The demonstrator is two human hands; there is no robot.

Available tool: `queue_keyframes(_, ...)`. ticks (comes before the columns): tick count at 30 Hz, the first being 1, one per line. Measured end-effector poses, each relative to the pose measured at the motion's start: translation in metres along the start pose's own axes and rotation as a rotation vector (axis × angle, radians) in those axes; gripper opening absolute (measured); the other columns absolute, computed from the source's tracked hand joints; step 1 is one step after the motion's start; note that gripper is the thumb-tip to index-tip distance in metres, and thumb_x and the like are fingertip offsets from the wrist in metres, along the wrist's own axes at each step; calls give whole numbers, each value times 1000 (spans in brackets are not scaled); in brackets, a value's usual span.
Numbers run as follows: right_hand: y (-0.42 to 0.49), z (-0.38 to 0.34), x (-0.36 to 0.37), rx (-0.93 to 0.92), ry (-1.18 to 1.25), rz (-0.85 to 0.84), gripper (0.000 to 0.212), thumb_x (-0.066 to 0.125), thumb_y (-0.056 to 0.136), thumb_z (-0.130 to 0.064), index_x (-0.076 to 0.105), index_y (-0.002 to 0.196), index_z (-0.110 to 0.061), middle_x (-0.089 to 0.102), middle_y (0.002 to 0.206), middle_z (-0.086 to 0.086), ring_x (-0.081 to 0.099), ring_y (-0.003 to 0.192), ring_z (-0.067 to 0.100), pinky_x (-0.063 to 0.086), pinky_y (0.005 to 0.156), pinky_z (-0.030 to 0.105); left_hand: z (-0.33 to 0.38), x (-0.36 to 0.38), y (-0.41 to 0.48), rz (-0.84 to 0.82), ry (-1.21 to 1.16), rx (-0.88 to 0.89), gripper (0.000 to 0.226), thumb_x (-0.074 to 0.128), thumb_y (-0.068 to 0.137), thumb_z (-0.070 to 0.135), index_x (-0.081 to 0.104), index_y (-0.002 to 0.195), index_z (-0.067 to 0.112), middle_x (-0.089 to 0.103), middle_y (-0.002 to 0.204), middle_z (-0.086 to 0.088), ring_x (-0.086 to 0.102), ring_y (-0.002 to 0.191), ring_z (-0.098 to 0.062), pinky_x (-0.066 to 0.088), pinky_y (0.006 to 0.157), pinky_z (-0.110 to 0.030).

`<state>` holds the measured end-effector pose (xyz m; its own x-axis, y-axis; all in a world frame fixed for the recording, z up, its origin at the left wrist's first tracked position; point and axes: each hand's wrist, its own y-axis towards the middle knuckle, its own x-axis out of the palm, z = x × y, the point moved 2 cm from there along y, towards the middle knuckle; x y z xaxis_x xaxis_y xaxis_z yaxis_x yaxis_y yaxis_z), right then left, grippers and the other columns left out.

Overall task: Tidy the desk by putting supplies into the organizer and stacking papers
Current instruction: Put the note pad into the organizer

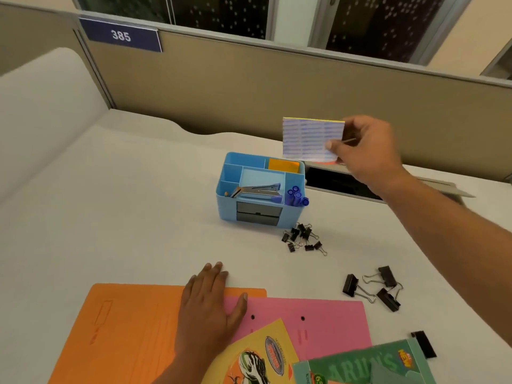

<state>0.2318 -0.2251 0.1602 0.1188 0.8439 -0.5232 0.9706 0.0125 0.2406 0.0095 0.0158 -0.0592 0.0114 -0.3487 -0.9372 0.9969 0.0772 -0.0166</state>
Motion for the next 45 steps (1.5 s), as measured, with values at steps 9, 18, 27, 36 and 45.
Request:
queue_keyframes(9,53,-32,92,-334,-552,-205,23,56,94,-18,69,113,-16,69,111,9,61,101,26,52,84,41,0,-1,1,-15,-5,-3,66,35,90,65,60,128,17,54,141,-1,45,134,-21,20,113,-36)
queue_keyframes(18,58,-25,130,-399,-651,-322,28,47,98,-15,69,115,-18,69,110,14,62,100,33,53,82,45,1,-3,2,-16,-13,-7,71,26,92,67,61,125,16,55,140,-1,47,134,-21,23,111,-39)
queue_keyframes(27,56,-16,153,-423,-737,-505,46,51,87,2,66,123,-22,65,126,4,60,108,30,54,85,43,2,-3,2,-22,-3,-15,71,24,92,68,61,126,18,53,142,0,44,135,-20,23,112,-39)
queue_keyframes(36,51,-8,146,-319,-642,-430,31,58,93,-14,63,123,-16,66,119,4,60,105,22,51,91,38,2,-2,3,-30,14,-14,70,27,91,67,60,127,17,53,142,-1,45,135,-21,22,111,-39)
queue_keyframes(45,-41,23,65,-221,-455,-149,26,64,90,-28,66,115,-19,66,111,-2,57,99,13,52,85,34,2,-1,1,16,2,-5,70,26,92,68,59,128,18,52,143,-1,42,137,-20,20,113,-37)
